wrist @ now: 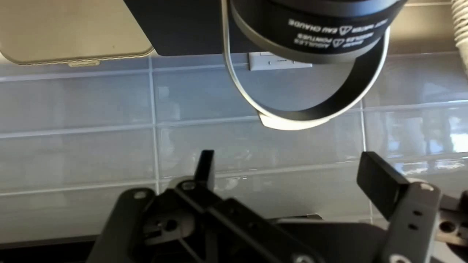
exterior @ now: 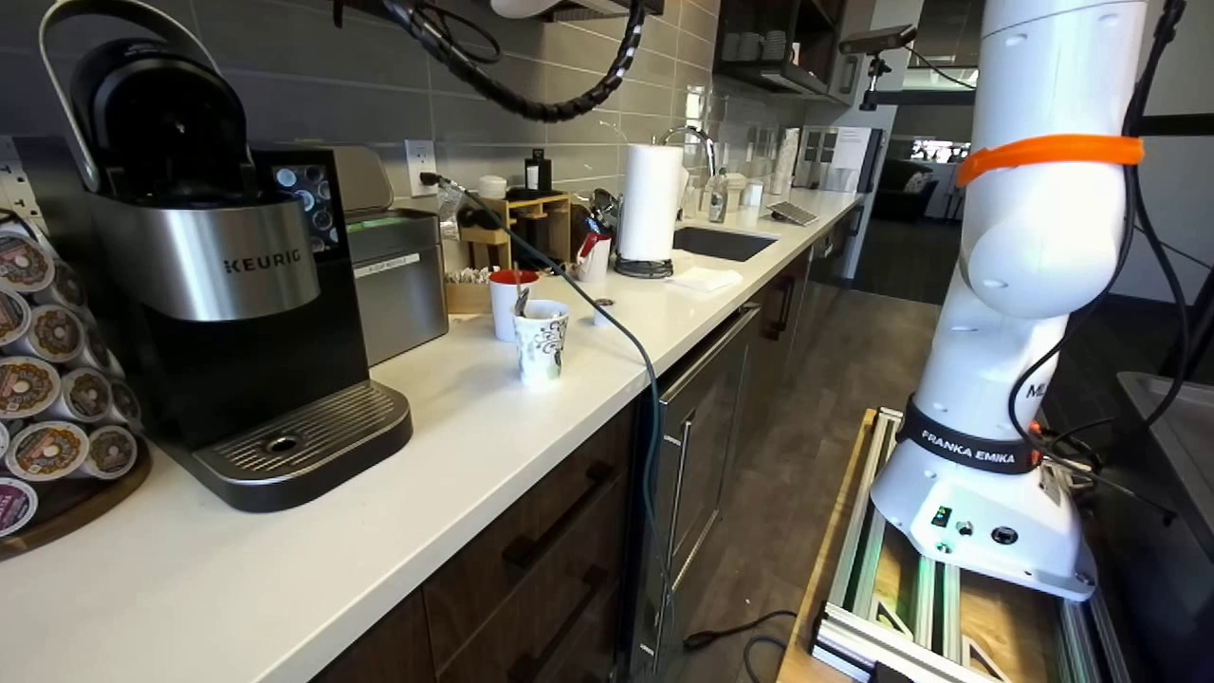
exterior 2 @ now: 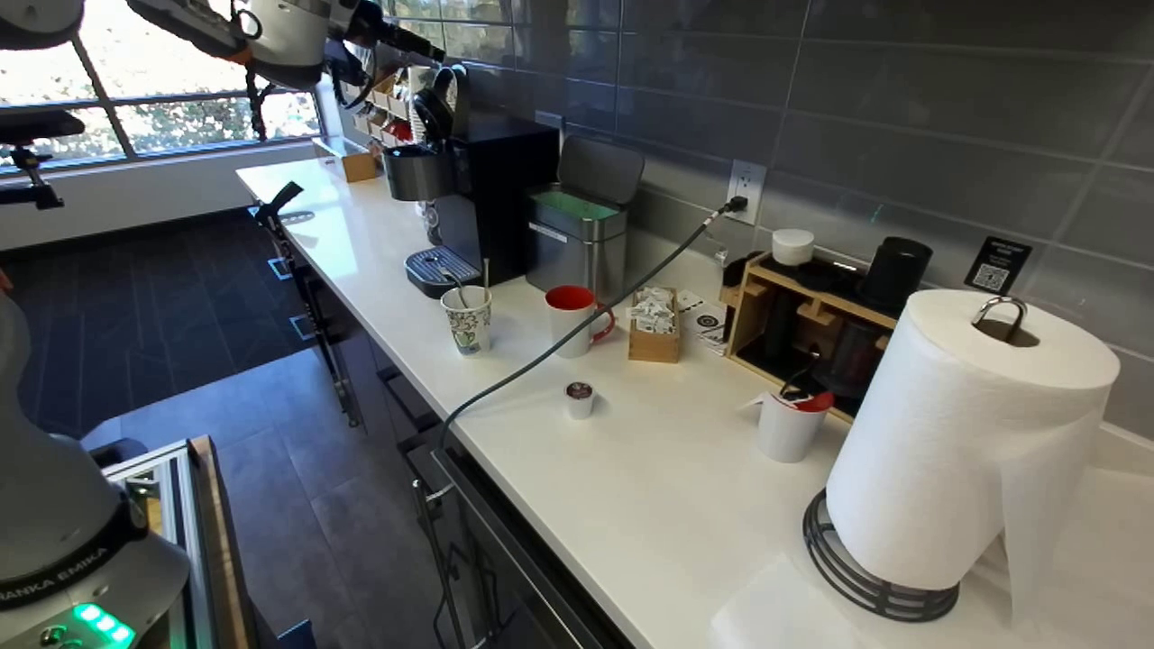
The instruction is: Close the lid of the coffee maker
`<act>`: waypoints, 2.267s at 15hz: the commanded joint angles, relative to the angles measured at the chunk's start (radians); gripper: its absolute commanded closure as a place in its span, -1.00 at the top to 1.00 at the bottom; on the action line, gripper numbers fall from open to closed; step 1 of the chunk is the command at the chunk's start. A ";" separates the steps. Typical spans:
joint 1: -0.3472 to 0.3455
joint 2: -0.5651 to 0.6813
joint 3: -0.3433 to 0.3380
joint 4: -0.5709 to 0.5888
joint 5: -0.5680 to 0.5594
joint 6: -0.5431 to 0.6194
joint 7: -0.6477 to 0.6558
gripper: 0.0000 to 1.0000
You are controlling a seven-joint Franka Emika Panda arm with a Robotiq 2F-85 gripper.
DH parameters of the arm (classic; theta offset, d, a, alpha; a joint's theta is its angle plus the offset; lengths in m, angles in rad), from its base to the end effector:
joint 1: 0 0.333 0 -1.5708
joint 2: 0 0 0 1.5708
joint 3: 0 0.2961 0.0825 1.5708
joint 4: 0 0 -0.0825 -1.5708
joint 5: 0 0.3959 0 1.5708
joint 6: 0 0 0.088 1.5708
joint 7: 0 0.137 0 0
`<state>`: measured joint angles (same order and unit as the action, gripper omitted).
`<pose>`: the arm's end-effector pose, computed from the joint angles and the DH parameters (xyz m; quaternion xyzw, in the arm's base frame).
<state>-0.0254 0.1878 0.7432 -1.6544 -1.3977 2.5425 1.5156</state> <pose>0.5429 0.4202 0.5687 -0.8197 -0.0235 -0.5695 0.0561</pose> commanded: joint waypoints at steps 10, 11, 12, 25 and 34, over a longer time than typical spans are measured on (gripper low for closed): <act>0.355 0.112 -0.388 0.181 0.123 -0.064 -0.018 1.00; 0.368 0.122 -0.404 0.198 0.125 -0.080 -0.017 1.00; 0.379 0.136 -0.419 0.218 0.127 -0.090 -0.016 1.00; 0.369 0.204 -0.424 0.319 0.315 -0.174 -0.251 1.00; 0.248 0.113 -0.318 0.264 0.784 -0.338 -0.731 1.00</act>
<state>0.2523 0.3314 0.3960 -1.3484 -0.7114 2.2508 0.8537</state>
